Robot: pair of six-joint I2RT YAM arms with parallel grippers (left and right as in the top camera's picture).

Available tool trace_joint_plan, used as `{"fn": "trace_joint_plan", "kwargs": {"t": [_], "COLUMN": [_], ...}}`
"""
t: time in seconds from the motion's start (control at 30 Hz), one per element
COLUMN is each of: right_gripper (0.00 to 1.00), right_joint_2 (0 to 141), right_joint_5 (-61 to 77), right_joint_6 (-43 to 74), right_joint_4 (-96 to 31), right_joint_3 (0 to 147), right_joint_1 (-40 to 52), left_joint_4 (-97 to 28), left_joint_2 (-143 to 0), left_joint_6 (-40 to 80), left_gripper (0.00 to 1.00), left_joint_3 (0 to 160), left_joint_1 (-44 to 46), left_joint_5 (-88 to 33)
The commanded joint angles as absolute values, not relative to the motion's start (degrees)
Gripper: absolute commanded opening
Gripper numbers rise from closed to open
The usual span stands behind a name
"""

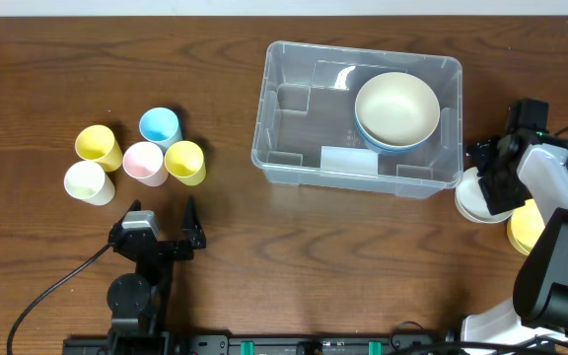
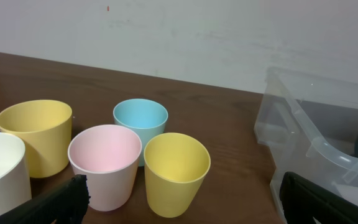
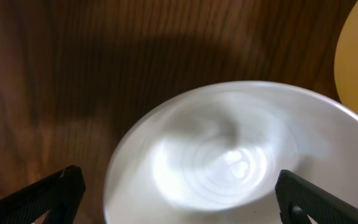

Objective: Pack container
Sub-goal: 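Move the right gripper to the white cup and grasp it, then carry the white cup into the bin beside the bowls and release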

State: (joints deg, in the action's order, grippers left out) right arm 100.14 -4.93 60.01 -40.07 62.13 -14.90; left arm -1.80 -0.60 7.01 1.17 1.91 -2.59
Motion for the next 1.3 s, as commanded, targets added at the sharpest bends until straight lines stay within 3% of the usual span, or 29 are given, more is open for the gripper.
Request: {"fn": "trace_joint_plan", "kwargs": {"t": [0.0, 0.23, 0.5, 0.7, 0.87, 1.27], "right_gripper": [0.99, 0.96, 0.73, 0.47, 0.42, 0.06], "right_joint_2": [100.44, 100.44, 100.44, 100.44, 100.44, 100.44], "right_joint_5": [-6.24, -7.09, -7.49, -7.51, -7.51, -7.49], "right_joint_6": [61.28, 61.69, 61.69, 61.71, 61.71, 61.93], "right_joint_4": [-39.79, -38.81, -38.15, -38.06, -37.6, -35.09], "right_joint_3": [61.52, 60.34, 59.55, 59.55, 59.55, 59.57], "right_joint_1": [-14.96, -14.94, -14.96, -14.98, -15.0, -15.55], "left_joint_4": [-4.03, -4.03, -4.03, -4.03, -4.03, -4.03], "left_joint_2": [-0.3, -0.3, -0.3, -0.3, -0.3, -0.3], "left_joint_6": [6.0, 6.0, 6.02, 6.0, 6.0, 6.0], "left_gripper": [0.98, 0.98, 0.98, 0.98, 0.98, 0.98], "left_joint_3": [0.23, 0.23, 0.23, 0.23, 0.23, 0.23], "left_joint_1": [1.56, 1.56, 1.56, 1.56, 1.56, 1.56], "left_joint_5": [-1.67, -1.67, -1.67, -1.67, -1.67, -1.67]}}
